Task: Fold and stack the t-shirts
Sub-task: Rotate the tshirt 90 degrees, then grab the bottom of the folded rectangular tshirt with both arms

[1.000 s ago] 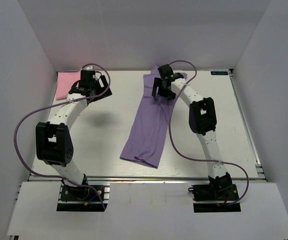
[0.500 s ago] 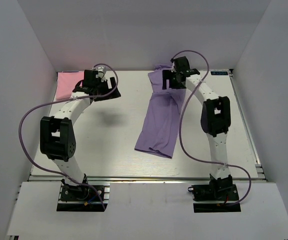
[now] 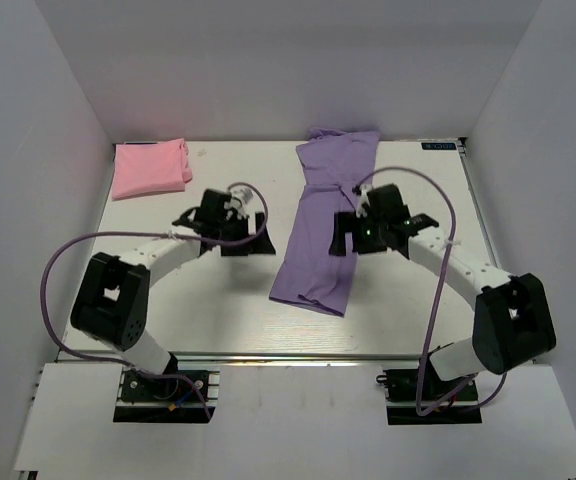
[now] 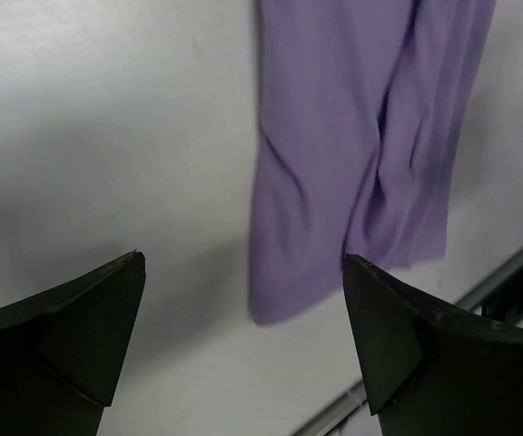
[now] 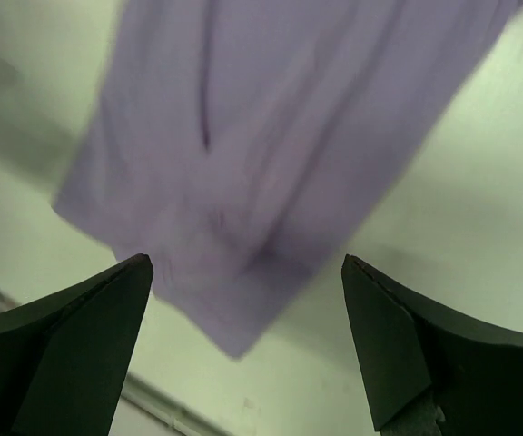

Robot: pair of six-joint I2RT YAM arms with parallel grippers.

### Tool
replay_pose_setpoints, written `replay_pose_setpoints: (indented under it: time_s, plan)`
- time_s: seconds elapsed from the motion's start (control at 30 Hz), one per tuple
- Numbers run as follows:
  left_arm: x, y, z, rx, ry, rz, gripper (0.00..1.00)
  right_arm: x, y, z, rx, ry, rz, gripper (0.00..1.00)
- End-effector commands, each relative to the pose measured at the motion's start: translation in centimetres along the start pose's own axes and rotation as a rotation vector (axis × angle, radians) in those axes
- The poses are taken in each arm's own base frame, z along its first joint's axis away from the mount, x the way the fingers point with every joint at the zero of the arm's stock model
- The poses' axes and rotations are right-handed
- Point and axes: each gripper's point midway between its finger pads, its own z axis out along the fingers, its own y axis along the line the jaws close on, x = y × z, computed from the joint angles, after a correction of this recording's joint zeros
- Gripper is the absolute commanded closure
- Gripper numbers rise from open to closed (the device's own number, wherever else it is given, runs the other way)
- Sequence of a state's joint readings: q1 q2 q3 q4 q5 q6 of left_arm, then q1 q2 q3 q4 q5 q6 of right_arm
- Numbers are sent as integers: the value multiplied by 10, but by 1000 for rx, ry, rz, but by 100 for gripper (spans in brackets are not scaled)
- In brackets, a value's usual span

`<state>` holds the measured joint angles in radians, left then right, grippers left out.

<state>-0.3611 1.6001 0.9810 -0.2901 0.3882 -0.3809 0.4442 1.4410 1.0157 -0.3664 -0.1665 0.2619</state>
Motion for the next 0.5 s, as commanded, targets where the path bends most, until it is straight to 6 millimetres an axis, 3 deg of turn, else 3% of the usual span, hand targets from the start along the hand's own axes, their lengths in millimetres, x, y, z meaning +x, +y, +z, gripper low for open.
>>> replay_pose_setpoints:
  time_s: [0.0,0.03,0.07,0.13,0.3,0.47]
  plan:
    - [41,-29,-11,63,44,18,0,46,14,-11,-54,103,95,10]
    - [65,-20,-9,38,84,12,0,81,8,-8,-37,179,134,10]
    - [72,-19,-10,23,85,11,0,86,10,-13,-45,175,144,10]
    - [93,-21,-8,16,134,19,0,119,8,-10,-47,240,168,10]
    - [112,-24,-1,-3,178,79,0,138,13,-4,-66,253,210,10]
    - [116,-22,14,-58,195,122,0,147,15,8,-80,276,243,14]
